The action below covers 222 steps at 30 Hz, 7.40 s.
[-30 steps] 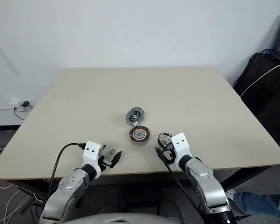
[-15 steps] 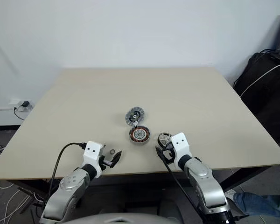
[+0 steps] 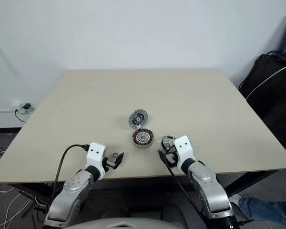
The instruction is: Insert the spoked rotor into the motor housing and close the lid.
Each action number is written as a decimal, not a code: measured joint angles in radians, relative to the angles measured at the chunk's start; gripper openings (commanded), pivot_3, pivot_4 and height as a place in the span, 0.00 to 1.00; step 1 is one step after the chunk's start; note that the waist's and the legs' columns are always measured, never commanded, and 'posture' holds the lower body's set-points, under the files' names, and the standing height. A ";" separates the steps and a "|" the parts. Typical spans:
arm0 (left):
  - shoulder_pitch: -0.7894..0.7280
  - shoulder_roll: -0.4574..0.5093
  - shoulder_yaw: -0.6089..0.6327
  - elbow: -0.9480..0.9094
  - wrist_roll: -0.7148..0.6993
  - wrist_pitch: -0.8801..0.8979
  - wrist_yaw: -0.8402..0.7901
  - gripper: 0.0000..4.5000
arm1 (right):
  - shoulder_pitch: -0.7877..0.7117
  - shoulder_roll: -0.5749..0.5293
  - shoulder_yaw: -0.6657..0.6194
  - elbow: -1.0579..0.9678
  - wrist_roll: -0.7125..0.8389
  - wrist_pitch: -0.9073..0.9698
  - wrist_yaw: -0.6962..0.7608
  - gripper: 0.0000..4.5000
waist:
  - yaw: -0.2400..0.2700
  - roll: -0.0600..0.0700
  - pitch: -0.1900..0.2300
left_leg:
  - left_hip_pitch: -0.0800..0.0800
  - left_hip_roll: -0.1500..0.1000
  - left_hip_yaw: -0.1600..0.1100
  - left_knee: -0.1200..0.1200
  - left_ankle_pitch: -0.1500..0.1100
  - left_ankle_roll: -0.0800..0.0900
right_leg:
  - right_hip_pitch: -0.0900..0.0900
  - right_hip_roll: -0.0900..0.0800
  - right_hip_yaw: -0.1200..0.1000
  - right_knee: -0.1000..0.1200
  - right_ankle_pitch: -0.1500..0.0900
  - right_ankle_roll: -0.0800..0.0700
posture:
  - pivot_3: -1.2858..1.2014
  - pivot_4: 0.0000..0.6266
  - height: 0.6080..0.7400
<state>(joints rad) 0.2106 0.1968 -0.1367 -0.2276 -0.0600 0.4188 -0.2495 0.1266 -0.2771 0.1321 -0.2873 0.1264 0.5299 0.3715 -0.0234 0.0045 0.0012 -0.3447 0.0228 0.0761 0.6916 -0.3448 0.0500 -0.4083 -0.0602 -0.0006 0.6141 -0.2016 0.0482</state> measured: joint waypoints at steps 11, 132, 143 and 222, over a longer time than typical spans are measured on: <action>-0.079 0.000 -0.032 0.112 0.021 0.060 0.000 0.99 | 0.000 0.002 0.008 0.000 -0.001 0.004 -0.005 1.00 | -0.001 -0.001 0.000 | 0.000 0.000 0.000 0.000 0.000 0.000 | 0.000 0.000 0.000 0.000 0.000 0.000 | 0.52 0.00 1.00; -0.052 -0.094 -0.025 0.079 0.087 -0.095 0.010 0.00 | -0.198 0.091 0.137 0.070 -0.031 0.071 -0.023 0.66 | 0.001 -0.002 0.001 | -0.001 -0.001 -0.001 0.002 0.000 0.000 | 0.000 0.000 0.001 -0.001 0.002 0.003 | 0.52 0.00 1.00; -0.006 -0.099 -0.030 0.057 0.084 -0.104 0.050 0.00 | -0.403 0.156 0.203 0.320 -0.100 0.074 -0.031 0.78 | -0.003 -0.002 0.001 | -0.001 -0.001 0.000 0.002 0.003 -0.004 | 0.000 0.000 0.001 -0.001 0.002 0.002 | 0.52 0.00 1.00; -0.003 -0.100 -0.069 0.057 0.099 -0.146 0.073 0.00 | -0.607 0.250 0.138 0.686 -0.153 -0.064 -0.006 0.01 | -0.015 0.002 0.002 | -0.002 -0.001 0.000 0.001 0.003 -0.004 | -0.001 0.000 0.001 0.000 0.002 0.002 | 0.52 0.00 1.00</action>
<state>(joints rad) 0.2072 0.0964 -0.2059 -0.1703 0.0388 0.2730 -0.1763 -0.4807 -0.0275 0.2705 0.3991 -0.0266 0.4659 0.3659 -0.0385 0.0063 0.0035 -0.3468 0.0220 0.0760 0.6926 -0.3420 0.0455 -0.4095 -0.0604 0.0000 0.6138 -0.1991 0.0506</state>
